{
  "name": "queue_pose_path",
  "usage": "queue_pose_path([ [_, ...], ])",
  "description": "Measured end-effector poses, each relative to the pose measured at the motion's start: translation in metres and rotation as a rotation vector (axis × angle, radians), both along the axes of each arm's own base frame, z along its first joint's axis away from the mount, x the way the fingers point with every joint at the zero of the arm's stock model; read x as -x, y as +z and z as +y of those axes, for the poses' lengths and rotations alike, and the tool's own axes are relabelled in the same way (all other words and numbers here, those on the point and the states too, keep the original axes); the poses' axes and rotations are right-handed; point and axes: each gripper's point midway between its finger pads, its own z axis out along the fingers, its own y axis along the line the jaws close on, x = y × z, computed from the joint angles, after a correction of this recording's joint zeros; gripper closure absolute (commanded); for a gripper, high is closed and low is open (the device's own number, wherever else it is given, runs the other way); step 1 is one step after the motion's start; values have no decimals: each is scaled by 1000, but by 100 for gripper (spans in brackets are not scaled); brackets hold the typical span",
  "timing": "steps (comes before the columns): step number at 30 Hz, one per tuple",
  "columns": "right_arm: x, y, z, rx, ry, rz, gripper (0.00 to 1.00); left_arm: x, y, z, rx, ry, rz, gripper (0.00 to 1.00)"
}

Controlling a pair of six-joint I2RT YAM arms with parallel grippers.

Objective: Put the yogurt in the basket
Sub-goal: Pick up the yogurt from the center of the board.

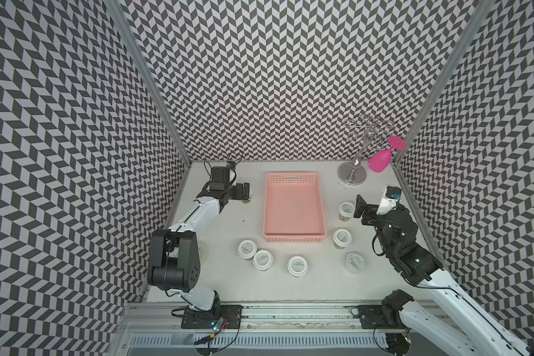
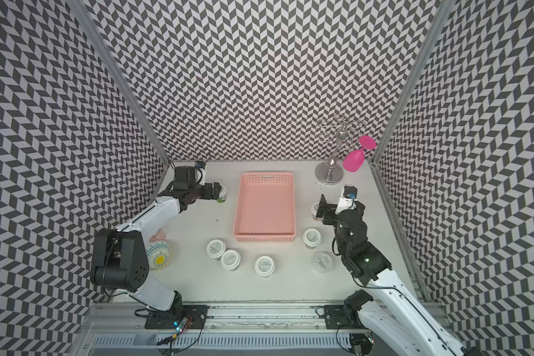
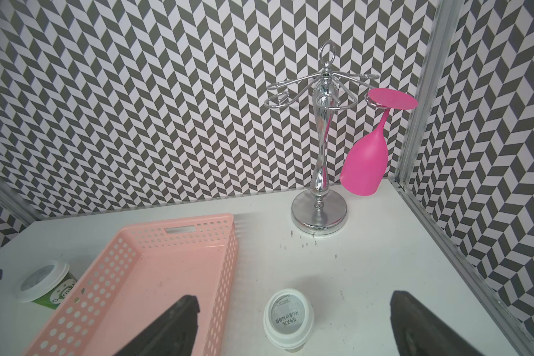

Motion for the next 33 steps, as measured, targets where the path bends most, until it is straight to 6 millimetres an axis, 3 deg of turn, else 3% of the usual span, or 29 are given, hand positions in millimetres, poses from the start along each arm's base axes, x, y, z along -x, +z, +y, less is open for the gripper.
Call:
queue_pose_path([
  [4,3,5,-4,-3,-14,-16,0,-13,-8,1,-1,23,40,0],
  [16,5,1,-7,5,-27,-13,0,-26,-45,-5,-19,33,179,0],
  [33,4,2,-7,2,-29,-20,0,-31,-63,-17,-26,4,257,7],
])
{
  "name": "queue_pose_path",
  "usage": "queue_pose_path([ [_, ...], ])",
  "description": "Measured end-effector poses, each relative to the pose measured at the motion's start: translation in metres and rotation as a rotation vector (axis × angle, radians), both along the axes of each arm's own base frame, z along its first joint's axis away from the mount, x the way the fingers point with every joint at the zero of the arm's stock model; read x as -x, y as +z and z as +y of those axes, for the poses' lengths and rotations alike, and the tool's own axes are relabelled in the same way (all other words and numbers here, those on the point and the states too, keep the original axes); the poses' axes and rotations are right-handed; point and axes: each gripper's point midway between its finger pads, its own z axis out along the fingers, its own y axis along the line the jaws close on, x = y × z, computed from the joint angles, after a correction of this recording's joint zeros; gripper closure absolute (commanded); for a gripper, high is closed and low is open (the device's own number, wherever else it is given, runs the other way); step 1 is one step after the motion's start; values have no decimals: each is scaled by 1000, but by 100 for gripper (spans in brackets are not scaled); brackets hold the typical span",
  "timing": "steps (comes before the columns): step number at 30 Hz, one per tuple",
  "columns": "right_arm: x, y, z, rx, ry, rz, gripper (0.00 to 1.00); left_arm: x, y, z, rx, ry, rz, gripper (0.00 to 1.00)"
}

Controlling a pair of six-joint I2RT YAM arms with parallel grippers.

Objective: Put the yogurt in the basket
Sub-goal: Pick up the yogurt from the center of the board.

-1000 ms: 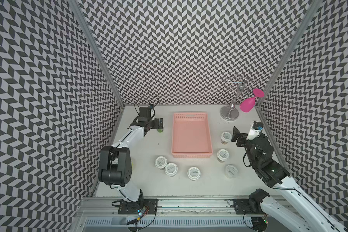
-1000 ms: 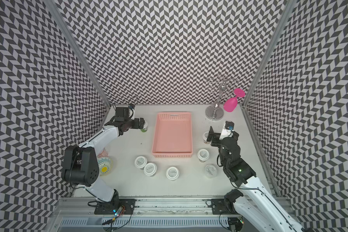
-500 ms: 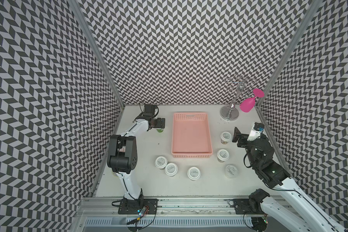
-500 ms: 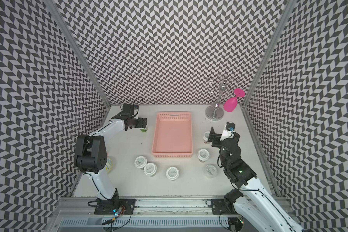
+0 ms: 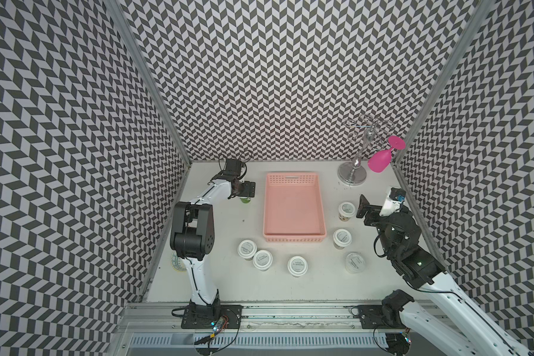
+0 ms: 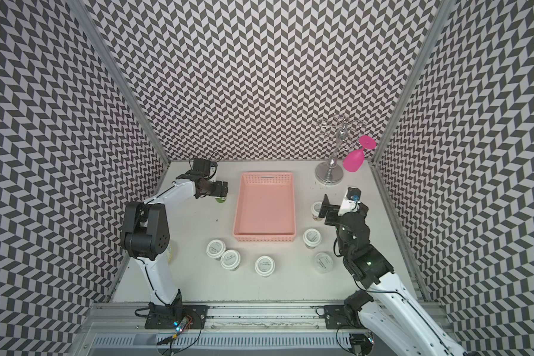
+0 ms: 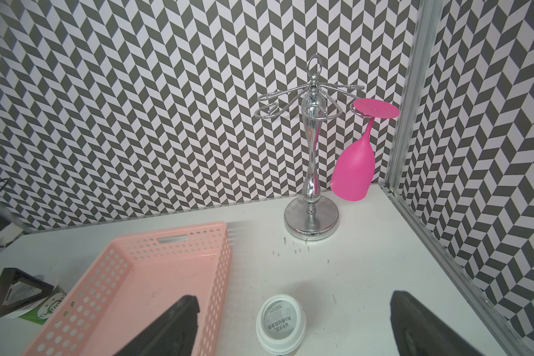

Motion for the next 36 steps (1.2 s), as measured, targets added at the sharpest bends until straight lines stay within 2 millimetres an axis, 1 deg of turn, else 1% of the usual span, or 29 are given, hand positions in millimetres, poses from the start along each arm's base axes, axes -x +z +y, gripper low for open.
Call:
queue_pose_path([
  [6,0,0,0,0,0,0,0,1,-3,-1,3,-3,9,10],
  [11,-1,2,0,-4,0,-7,0,1,-12,-2,3,-5,30,12],
  [13,-1,2,1,-5,1,-9,1,1,-14,-1,2,-5,36,14],
  [36,-2,0,1,-2,2,-3,0,1,-14,-3,8,-9,40,16],
])
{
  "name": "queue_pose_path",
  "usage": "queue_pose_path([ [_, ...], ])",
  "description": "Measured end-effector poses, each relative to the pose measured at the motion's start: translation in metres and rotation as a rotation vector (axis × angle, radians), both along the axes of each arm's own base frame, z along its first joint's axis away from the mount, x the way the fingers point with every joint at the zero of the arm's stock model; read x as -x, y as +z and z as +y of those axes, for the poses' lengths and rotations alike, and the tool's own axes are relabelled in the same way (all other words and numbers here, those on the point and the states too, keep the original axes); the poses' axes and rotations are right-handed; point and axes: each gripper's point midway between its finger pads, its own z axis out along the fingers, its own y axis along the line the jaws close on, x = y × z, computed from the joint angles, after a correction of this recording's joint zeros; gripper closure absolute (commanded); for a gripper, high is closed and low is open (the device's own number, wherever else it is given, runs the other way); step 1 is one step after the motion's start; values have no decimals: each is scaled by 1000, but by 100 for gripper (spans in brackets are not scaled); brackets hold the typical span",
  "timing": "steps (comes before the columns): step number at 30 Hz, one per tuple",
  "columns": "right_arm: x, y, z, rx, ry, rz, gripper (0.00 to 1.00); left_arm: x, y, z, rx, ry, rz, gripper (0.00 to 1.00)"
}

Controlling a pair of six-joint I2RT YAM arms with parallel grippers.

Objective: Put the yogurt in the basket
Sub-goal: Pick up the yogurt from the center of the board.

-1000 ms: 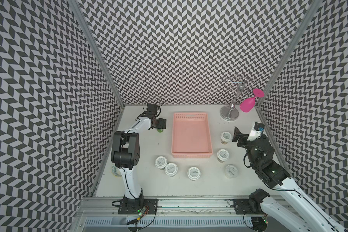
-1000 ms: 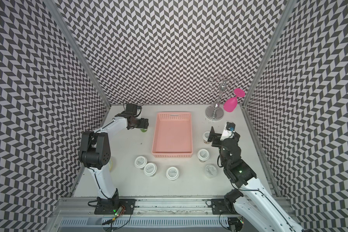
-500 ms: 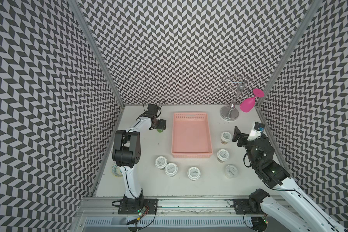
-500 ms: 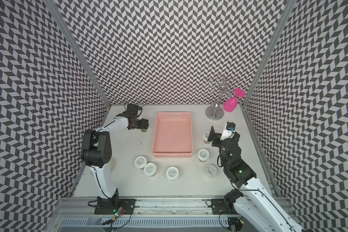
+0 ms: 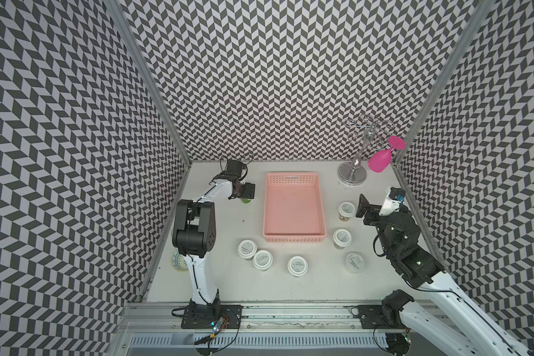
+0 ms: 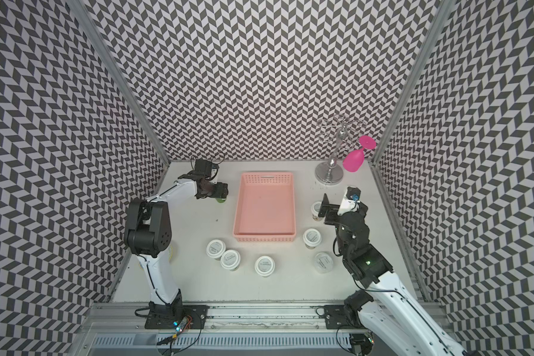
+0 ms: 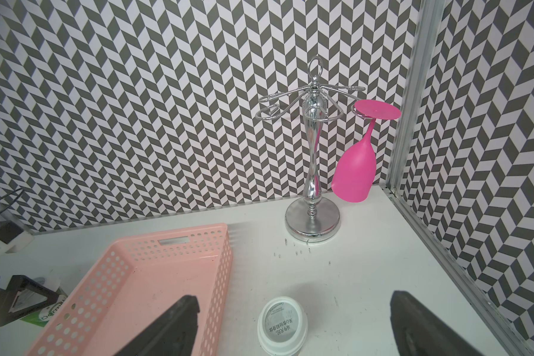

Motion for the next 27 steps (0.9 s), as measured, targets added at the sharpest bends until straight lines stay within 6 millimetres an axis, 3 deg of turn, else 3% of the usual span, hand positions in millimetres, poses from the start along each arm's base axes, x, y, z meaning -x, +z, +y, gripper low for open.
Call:
queue_pose_path([
  [16,-1,-1,1,2,3,4,1,0,4,0,0,0,-7,17],
  [20,-1,-3,1,3,3,7,0,0,17,0,4,0,-31,17],
  [27,-1,-4,1,4,3,9,0,1,57,-7,15,-16,-105,17],
])
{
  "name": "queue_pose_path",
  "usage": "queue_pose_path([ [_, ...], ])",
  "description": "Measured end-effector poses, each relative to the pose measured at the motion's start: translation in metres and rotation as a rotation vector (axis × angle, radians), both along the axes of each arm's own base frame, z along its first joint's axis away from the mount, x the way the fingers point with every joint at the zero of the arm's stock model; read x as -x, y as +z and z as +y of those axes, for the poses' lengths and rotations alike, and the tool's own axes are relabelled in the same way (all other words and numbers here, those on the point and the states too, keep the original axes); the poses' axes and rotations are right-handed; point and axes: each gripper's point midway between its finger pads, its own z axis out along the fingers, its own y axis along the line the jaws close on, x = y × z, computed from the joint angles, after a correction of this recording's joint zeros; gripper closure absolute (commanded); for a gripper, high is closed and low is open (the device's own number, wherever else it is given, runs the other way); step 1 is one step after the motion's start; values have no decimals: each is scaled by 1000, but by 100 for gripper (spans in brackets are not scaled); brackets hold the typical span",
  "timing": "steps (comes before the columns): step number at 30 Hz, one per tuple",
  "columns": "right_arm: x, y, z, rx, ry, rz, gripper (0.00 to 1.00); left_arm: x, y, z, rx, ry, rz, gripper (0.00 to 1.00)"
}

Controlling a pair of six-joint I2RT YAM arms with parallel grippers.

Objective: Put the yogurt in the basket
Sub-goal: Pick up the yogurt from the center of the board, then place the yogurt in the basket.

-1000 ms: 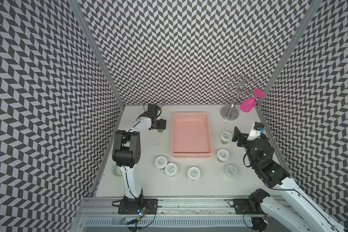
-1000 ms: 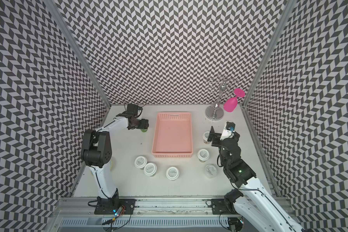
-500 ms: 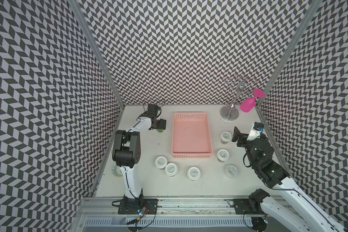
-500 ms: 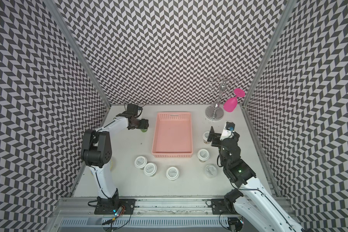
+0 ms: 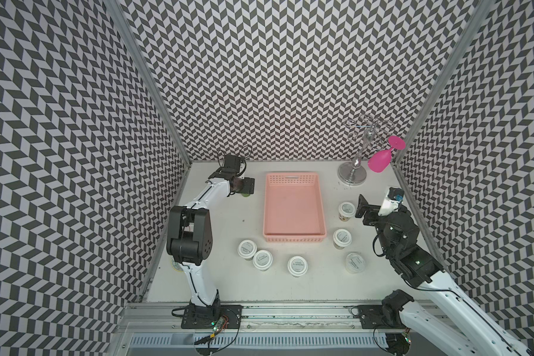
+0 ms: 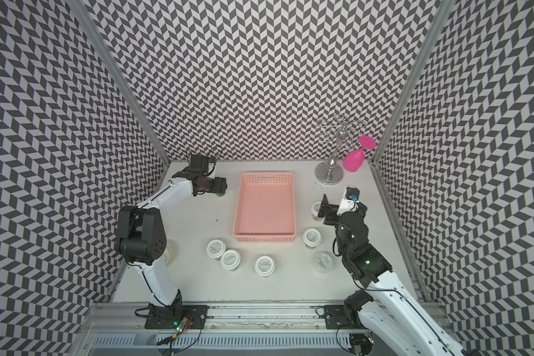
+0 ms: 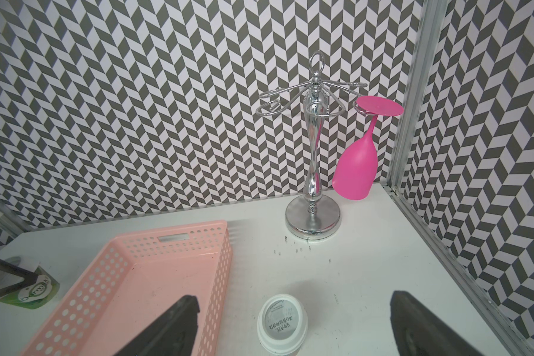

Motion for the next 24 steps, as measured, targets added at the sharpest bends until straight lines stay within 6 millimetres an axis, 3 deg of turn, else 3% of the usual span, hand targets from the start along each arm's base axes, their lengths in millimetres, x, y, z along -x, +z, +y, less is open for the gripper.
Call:
queue_pose_path([
  [10,-1,-2,1,4,0,7,1,-16,69,-36,23,-77,-129,17],
  [15,-3,-5,1,8,0,15,0,-17,97,-66,41,-134,-181,17],
  [19,-3,-5,1,8,-1,15,0,-18,103,-93,50,-186,-188,17],
  [24,-3,-5,1,8,0,15,1,-19,85,-119,54,-236,-143,17],
])
